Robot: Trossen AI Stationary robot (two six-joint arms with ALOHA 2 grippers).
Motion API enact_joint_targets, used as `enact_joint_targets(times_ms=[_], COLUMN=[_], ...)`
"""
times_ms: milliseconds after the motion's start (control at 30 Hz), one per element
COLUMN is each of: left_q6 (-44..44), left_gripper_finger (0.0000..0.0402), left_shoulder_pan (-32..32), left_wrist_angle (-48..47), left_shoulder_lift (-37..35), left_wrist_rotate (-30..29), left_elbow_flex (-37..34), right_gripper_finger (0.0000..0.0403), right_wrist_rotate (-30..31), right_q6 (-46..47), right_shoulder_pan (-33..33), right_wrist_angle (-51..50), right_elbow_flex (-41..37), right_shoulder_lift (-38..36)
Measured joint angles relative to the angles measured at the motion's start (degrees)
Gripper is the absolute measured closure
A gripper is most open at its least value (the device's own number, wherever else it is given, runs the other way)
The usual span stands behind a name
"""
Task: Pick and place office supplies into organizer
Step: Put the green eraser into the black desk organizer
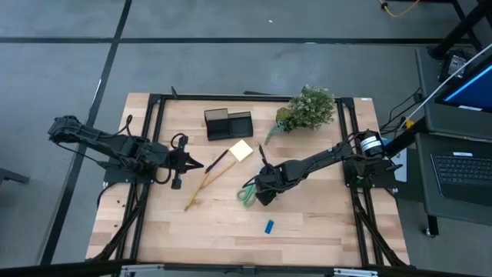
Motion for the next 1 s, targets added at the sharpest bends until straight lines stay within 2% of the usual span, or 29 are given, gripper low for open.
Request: enact_joint_targets(times_ms=[633,1000], left_q6=[0.01,0.02], left_gripper_finger=[0.0398,0.0399], left_shoulder_pan=[0.00,0.00], left_wrist_angle=[0.00,-0.02], left_shoulder_lift=[0.00,0.00], left_wrist_rotate=[0.00,0.00], left_elbow_flex=[0.00,0.00], right_gripper_finger=[0.0219,0.0259], right_wrist_rotate=[2.76,3.20], right_q6=[-1.17,-7.85], right_shoulder_pan=[0.26,-0.20], right_wrist_angle=[-3.07,-4.98], right_elbow_flex=[0.00,0.04], right_shoulder_lift=[0.91,1.00])
